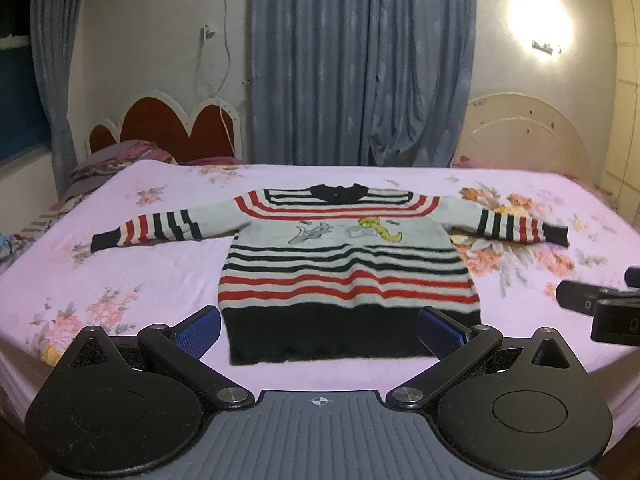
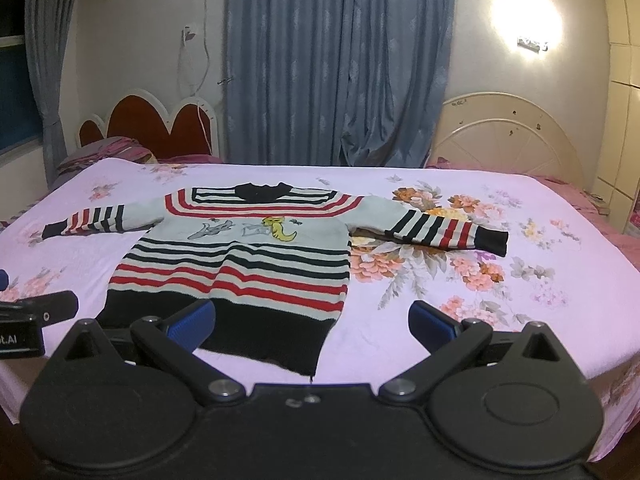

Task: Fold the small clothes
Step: 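Grasp the black cuff of the sleeve with the right gripper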

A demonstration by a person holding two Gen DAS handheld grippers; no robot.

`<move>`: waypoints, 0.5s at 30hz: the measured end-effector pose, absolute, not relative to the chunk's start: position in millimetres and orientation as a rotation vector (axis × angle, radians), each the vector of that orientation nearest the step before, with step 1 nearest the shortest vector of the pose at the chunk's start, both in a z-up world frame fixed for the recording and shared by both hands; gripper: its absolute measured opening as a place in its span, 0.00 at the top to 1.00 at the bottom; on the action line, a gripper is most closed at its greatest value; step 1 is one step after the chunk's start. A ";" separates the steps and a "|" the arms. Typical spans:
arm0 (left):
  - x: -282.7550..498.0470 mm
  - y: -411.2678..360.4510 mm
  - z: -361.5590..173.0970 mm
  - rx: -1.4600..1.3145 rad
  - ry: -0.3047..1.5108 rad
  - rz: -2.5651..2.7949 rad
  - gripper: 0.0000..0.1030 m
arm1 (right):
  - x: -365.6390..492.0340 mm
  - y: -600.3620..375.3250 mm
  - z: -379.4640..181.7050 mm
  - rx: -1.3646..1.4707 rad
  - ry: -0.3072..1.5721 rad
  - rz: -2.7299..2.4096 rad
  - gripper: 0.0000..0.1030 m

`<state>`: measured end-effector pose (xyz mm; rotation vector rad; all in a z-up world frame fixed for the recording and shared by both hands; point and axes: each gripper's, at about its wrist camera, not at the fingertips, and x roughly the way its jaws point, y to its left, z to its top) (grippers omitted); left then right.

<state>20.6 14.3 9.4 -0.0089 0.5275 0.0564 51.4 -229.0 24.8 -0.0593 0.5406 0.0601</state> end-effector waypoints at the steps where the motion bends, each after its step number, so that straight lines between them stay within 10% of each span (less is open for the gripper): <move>1: 24.7 18.0 9.5 -0.033 0.530 0.050 0.00 | 55.2 -229.4 24.4 -0.056 0.542 0.060 0.01; 15: 129.8 53.5 -3.9 -0.124 0.556 -0.022 0.00 | 145.8 -224.2 9.3 -0.028 0.554 0.002 0.02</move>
